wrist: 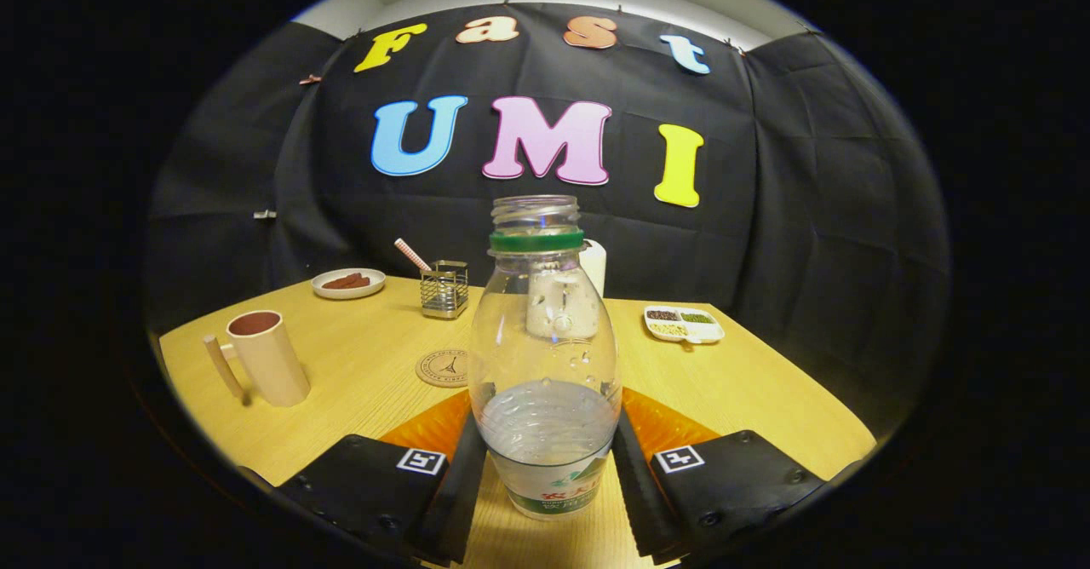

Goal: Take the bottle from table, then pour the juice into the cup, finally place the bottle on the coaster

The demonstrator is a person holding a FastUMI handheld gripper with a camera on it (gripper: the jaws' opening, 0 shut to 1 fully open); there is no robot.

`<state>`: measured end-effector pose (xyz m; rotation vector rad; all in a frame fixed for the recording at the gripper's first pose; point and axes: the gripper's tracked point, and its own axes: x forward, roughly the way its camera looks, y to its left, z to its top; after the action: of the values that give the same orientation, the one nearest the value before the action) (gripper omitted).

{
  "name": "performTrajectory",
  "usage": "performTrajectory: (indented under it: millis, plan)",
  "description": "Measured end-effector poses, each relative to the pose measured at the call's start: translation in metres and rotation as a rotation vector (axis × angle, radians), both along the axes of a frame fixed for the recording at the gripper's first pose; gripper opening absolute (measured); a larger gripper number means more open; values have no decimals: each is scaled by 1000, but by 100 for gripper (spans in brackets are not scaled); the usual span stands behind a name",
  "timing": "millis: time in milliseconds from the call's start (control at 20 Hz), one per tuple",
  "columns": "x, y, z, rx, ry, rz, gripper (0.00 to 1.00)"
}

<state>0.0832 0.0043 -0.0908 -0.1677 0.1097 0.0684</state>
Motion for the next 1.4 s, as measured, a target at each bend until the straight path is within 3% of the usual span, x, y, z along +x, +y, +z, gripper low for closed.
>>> performTrajectory:
  millis: [350,850,1400]
  plan:
    - [7,39,23,-110,-22,94,74]
    - [27,66,68,-444,-141,86,74]
    - [45,144,50,-782,-197,201,74]
